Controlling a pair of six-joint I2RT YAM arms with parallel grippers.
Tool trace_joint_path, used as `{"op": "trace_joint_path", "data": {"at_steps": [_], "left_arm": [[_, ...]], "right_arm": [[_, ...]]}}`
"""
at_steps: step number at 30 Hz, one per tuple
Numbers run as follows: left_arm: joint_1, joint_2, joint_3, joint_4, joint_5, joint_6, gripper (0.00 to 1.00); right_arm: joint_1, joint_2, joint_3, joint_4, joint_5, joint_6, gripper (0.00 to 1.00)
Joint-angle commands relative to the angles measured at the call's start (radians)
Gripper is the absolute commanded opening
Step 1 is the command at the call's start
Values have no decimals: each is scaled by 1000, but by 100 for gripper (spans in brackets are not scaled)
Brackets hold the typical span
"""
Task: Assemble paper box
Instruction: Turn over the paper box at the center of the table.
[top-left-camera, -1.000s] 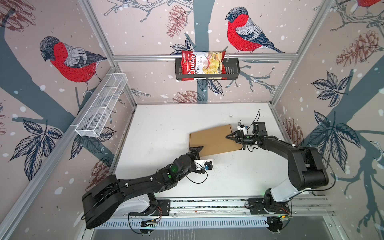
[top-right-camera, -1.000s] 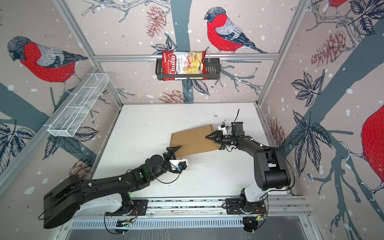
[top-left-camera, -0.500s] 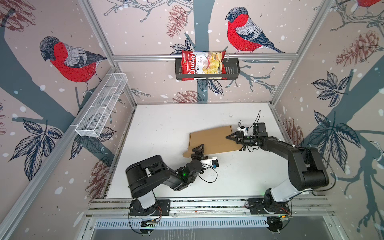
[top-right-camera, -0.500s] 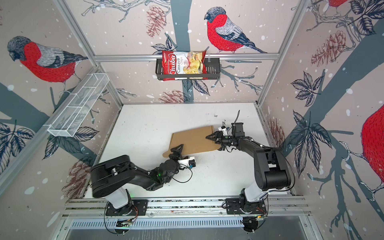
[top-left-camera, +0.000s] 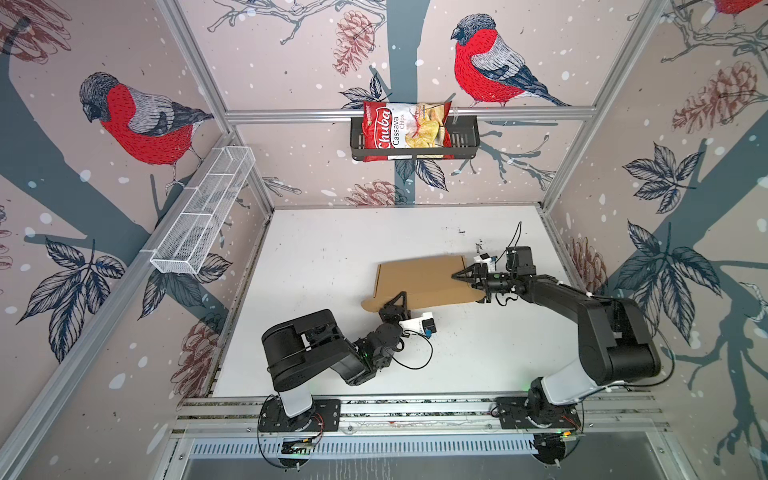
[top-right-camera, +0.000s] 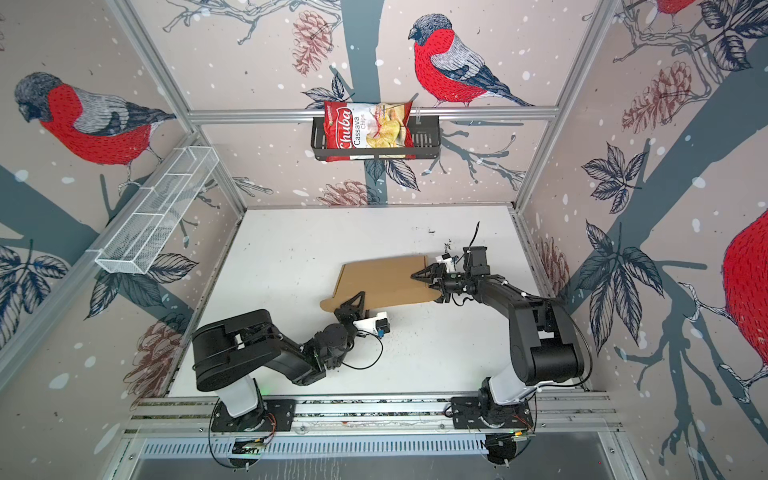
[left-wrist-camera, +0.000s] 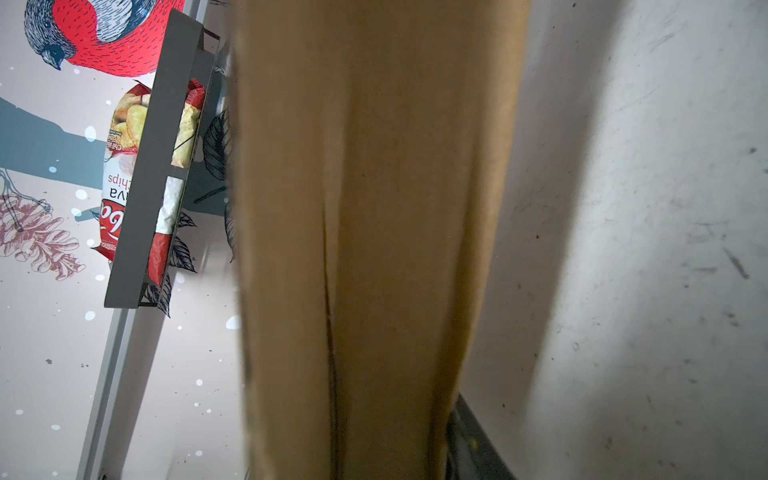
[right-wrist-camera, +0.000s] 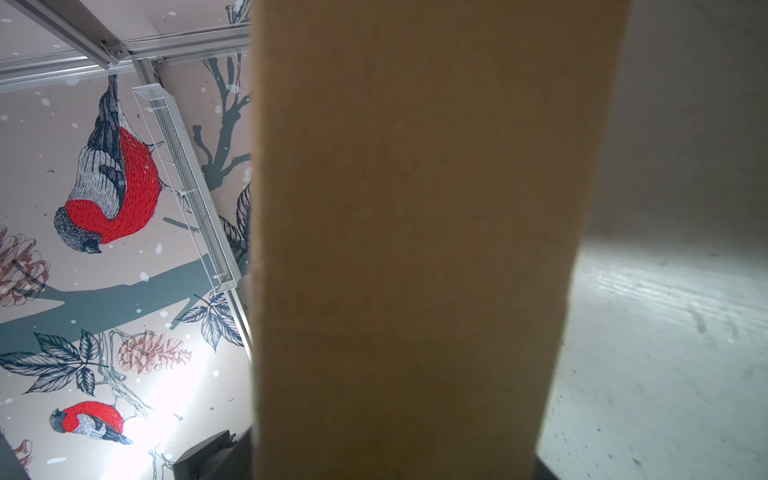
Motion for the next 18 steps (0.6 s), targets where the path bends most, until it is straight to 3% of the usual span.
{"op": "trace_joint_path", "data": {"at_steps": [1, 4, 7, 12, 18], "left_arm": [[-3, -51, -12, 20, 18, 1, 41], [-4, -124, -6, -115, 27, -33, 42], [-1, -245, 32, -397, 78, -147, 43], [56, -458, 171, -976, 295, -404, 44], [141, -571, 374, -1462, 524, -532, 47]], "right_arm": [[-4, -3, -1, 10, 29, -17, 61], [-12, -11, 14, -21, 42, -43, 68], [-23, -21, 60, -90, 56, -96, 76], [-61, -54, 150, -246, 122, -225, 83], [-129, -133, 289, -404, 262, -449, 85]]}}
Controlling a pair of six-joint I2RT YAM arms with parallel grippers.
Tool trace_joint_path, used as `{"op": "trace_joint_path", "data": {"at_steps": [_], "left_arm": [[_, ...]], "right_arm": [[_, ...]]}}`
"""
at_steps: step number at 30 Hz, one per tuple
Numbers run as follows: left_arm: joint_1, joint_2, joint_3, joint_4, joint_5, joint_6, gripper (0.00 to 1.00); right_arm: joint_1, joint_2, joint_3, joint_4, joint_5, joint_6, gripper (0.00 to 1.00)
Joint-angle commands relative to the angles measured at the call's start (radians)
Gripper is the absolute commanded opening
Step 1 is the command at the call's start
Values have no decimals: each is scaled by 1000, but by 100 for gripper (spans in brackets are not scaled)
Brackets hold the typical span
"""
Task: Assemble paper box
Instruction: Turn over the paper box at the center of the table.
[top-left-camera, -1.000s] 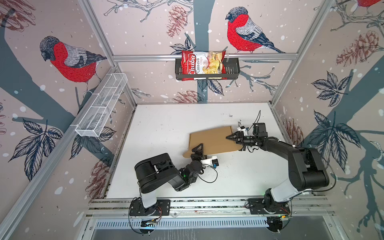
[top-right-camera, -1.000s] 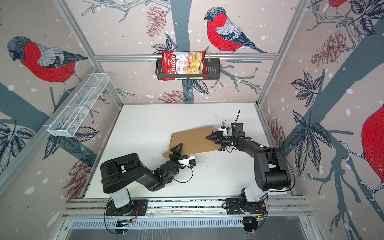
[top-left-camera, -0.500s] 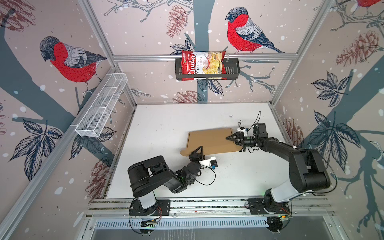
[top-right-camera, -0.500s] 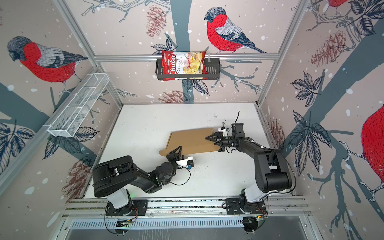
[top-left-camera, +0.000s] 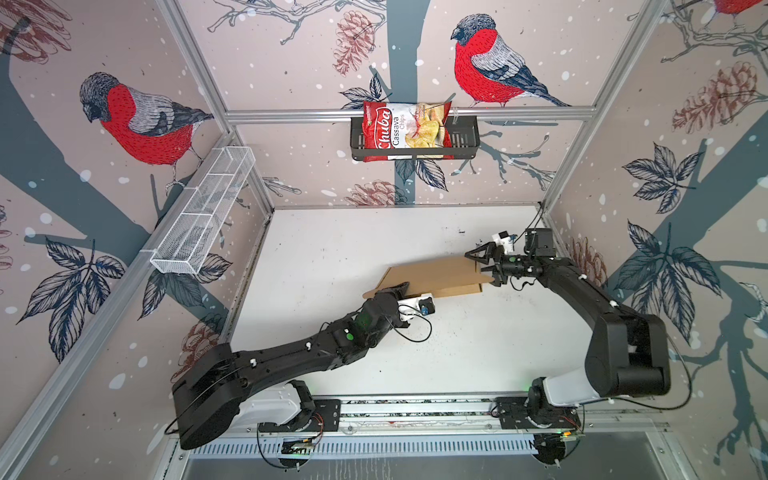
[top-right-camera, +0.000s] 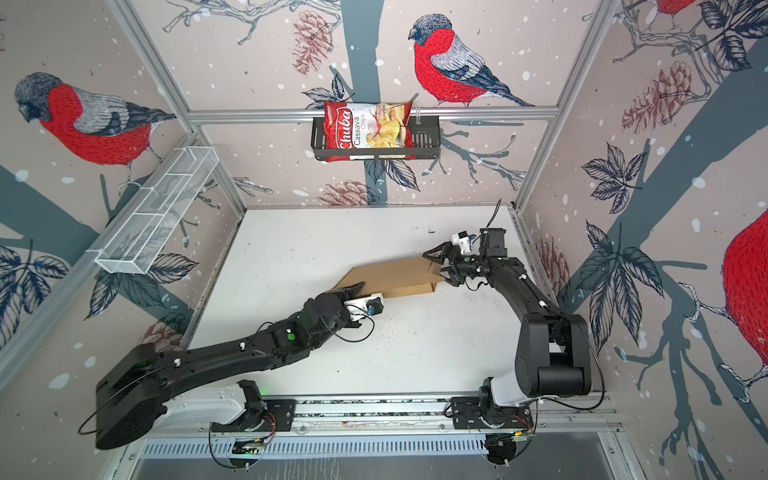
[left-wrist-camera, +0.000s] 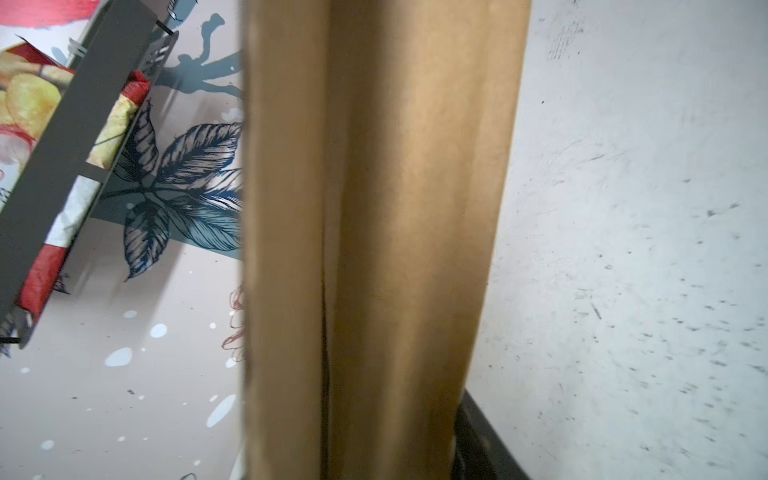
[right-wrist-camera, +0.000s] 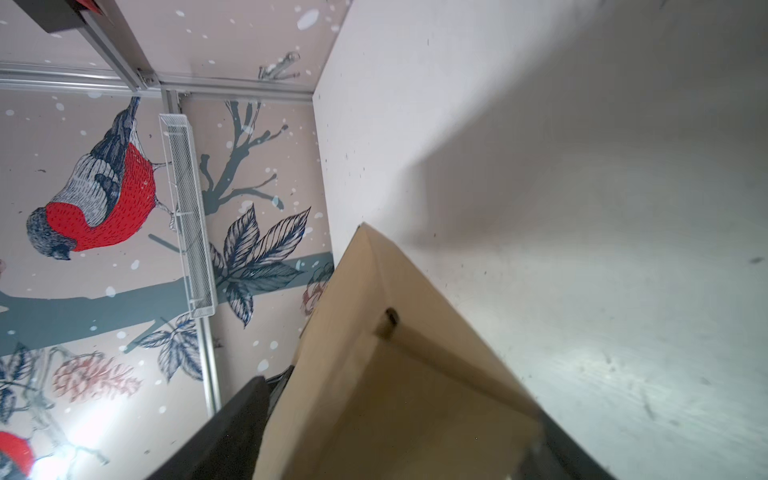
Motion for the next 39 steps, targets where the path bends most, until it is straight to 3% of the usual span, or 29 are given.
{"op": "trace_joint_path", "data": {"at_steps": [1, 8, 13, 20, 26, 32, 39], "left_arm": [[45, -24, 102, -400, 193, -149, 47], [178, 73, 361, -792, 367, -187, 48], [252, 149, 501, -952, 451, -153, 50], [313, 314, 615, -1082, 513, -75, 56], [337, 452, 725, -1137, 541, -21, 58], [345, 452, 739, -1119, 547, 9, 61], [356, 442, 733, -1096, 550, 11, 64]], "right_arm": [[-18, -42, 65, -103, 138, -218, 85], [-20, -173, 61, -97, 328, -401, 85], [2, -275, 47, -109, 366, -542, 83], [126, -406, -52, -73, 403, -780, 81], [208, -332, -27, -108, 389, -920, 73], [238, -177, 76, -153, 423, -1020, 68], [264, -54, 177, -238, 430, -1089, 52]]}}
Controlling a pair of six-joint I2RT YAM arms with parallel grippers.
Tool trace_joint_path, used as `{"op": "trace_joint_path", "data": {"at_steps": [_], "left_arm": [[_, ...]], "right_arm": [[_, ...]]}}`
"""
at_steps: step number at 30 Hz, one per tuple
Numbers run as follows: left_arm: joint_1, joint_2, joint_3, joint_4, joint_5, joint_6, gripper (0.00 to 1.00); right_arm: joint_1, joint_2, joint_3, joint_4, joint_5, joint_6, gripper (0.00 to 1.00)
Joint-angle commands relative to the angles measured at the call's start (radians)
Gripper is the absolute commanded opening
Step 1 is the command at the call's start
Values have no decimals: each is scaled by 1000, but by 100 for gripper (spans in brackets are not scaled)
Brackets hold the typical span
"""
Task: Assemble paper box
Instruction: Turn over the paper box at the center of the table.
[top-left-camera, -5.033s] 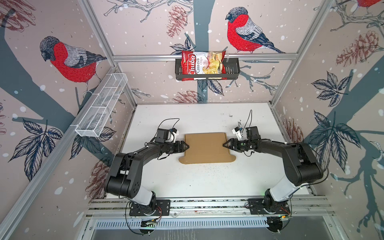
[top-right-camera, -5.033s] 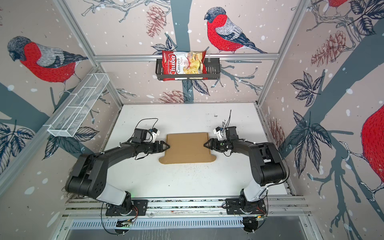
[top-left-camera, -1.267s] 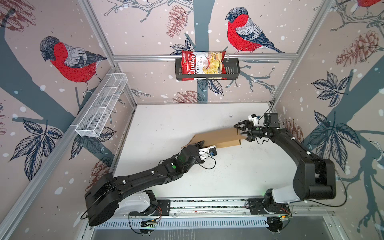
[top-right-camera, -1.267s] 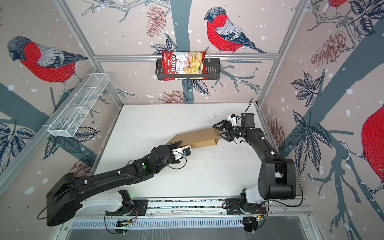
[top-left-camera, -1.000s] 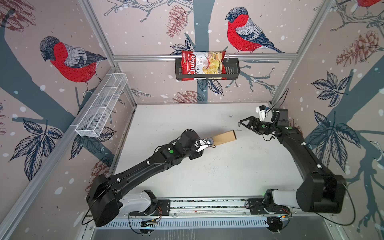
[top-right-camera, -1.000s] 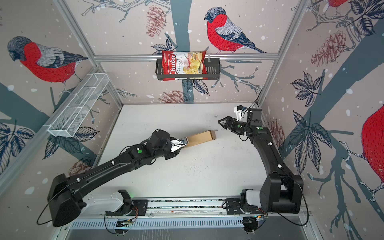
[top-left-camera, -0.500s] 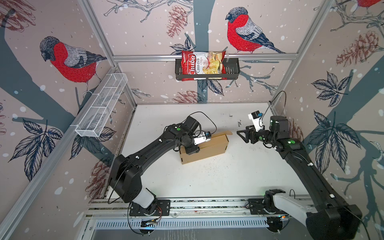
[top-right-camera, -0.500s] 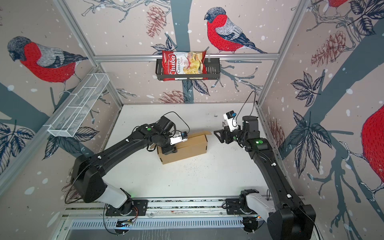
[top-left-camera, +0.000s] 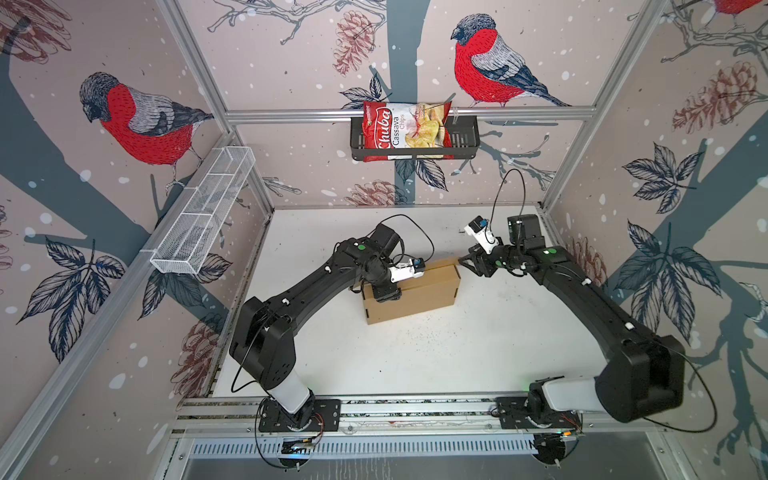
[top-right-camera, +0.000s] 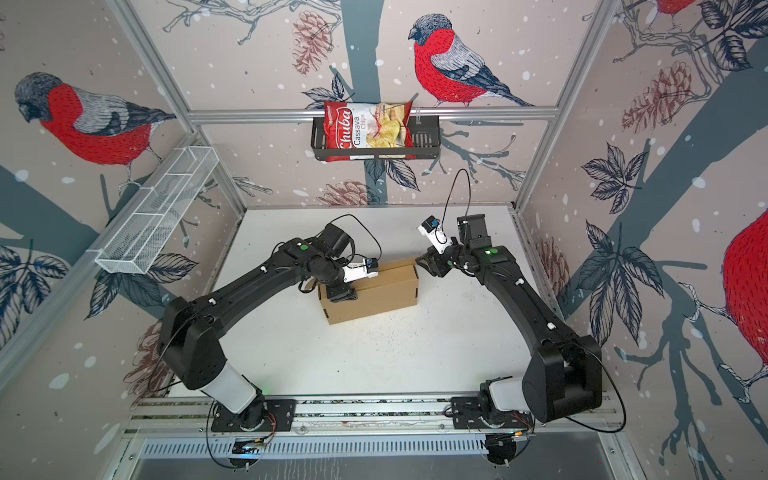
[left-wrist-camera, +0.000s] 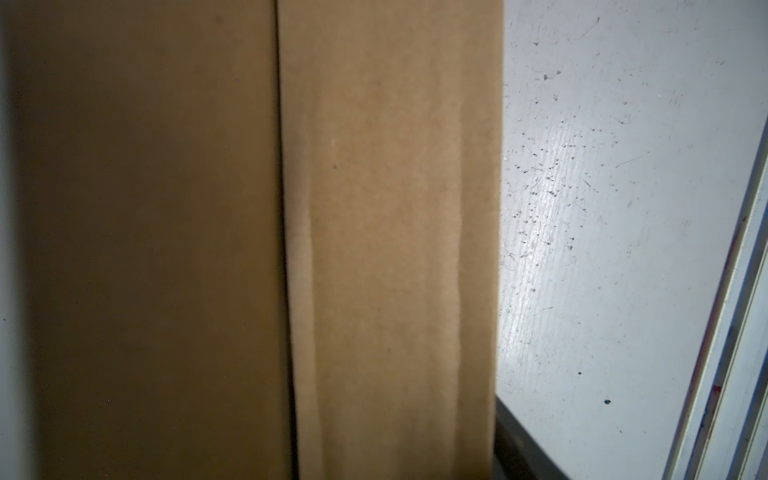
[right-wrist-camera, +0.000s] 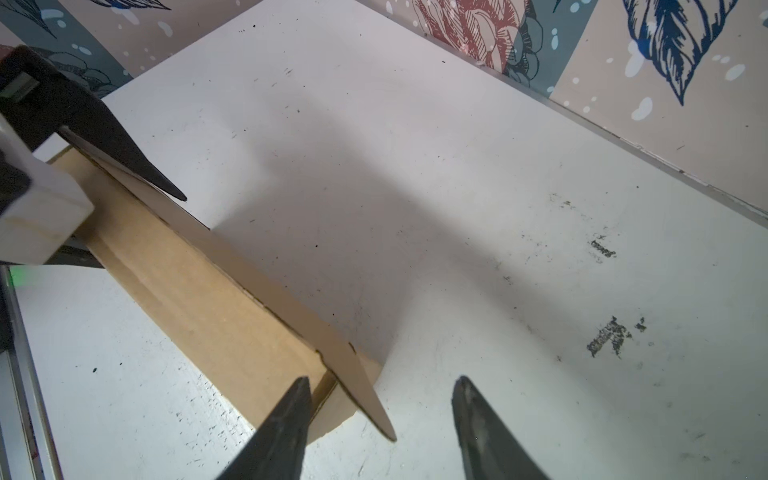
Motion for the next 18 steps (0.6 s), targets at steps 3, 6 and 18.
{"op": "trace_joint_path", "data": {"at_steps": [3, 6, 18], "left_arm": [[5, -8, -9, -27, 24, 15, 65], [6, -14, -20, -18, 27, 21, 65], [10, -10, -13, -13, 24, 30, 66]], "right_arm": [[16, 25, 27, -64, 2, -90, 46], [22, 51, 52, -102, -10, -125, 44], [52, 119, 130, -204, 98, -198, 27]]}}
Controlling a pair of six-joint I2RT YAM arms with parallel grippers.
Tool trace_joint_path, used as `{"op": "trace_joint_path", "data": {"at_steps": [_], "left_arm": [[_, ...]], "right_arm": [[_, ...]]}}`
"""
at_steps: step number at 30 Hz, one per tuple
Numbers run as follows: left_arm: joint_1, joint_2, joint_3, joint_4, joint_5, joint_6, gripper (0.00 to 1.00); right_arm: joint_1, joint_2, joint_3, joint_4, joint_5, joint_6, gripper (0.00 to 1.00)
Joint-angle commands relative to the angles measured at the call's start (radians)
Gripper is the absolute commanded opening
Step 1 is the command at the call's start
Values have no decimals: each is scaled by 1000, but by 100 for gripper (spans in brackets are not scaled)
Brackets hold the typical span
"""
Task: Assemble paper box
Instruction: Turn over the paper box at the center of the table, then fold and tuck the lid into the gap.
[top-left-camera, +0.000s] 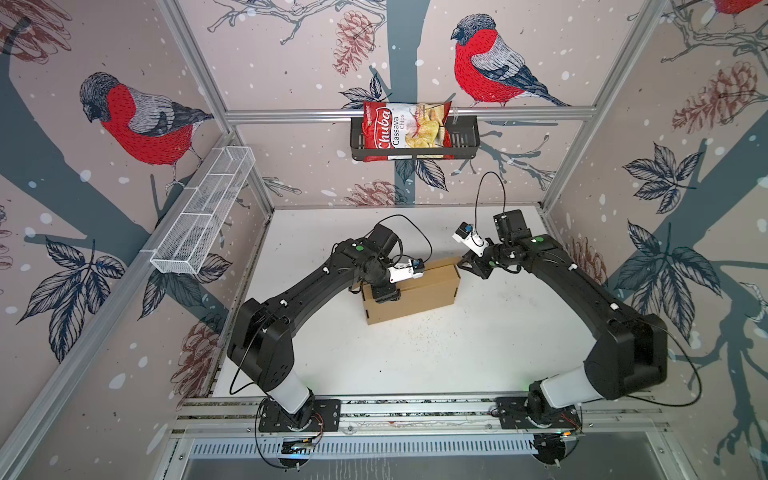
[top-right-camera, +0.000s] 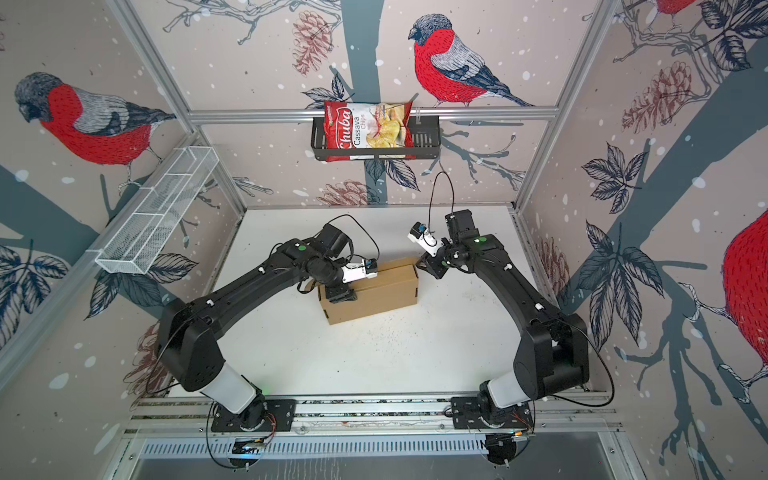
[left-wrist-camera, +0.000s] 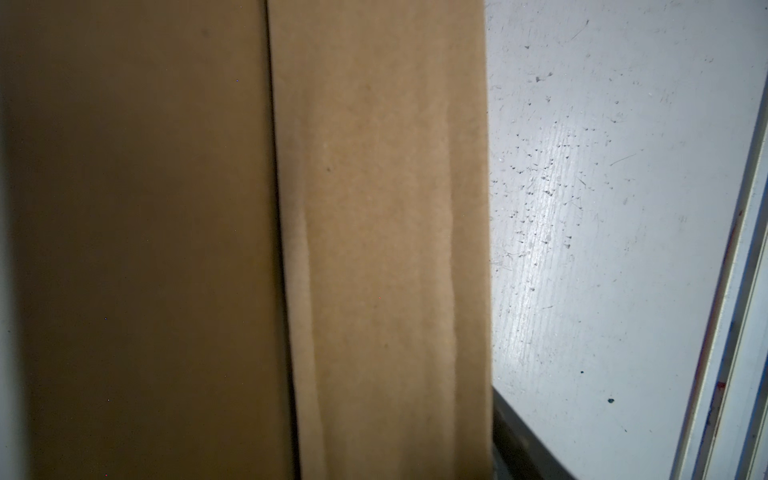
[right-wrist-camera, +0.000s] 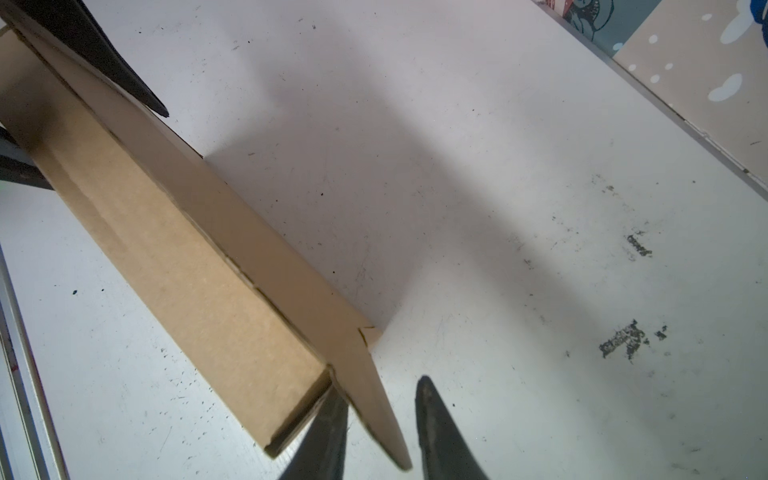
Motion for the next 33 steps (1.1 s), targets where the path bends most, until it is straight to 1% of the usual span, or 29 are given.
{"op": "trace_joint_path", "data": {"at_steps": [1, 4, 5, 7, 8, 9, 13, 15, 18, 21, 23, 25, 26, 29, 31, 33], "left_arm": [[1, 3, 3, -25, 6, 4, 66], [1, 0, 2, -14, -6, -8, 68], [1, -5, 0, 6, -29, -34, 70], [3, -17, 5, 42, -59, -77, 75], [3, -24, 8, 53, -66, -91, 81], [4, -36, 11, 65, -69, -106, 83], [4, -77, 21, 85, -62, -138, 90], [4, -103, 24, 91, -77, -161, 94], [7, -155, 43, 82, -124, -220, 96], [41, -189, 84, 18, -194, -332, 96], [98, -193, 105, -75, -215, -426, 94], [147, -205, 88, -151, -231, -503, 91], [166, -219, 60, -183, -212, -533, 90], [198, -273, -29, -221, -206, -577, 86], [232, -305, -50, -224, -207, -586, 83], [273, -322, -50, -203, -170, -564, 80]], "right_arm": [[12, 11, 22, -33, 51, -24, 24], [18, 24, 41, -38, 70, -6, 16], [20, 26, 45, -38, 74, 2, 15], [24, 31, 55, -37, 84, 25, 10], [25, 33, 64, -44, 87, 35, 8], [28, 34, 68, -44, 89, 46, 6], [42, 29, 58, -44, 119, 59, 5], [43, 29, 55, -49, 129, 59, 6], [45, 22, 46, -41, 138, 63, 5], [45, 22, 43, -36, 147, 67, 5], [47, 27, 47, -37, 148, 69, 6], [49, 23, 50, -36, 141, 68, 5], [50, 22, 50, -36, 142, 68, 6], [52, 19, 50, -38, 142, 66, 6], [53, 15, 42, -33, 135, 61, 6], [54, 12, 33, -26, 132, 63, 6]]}}
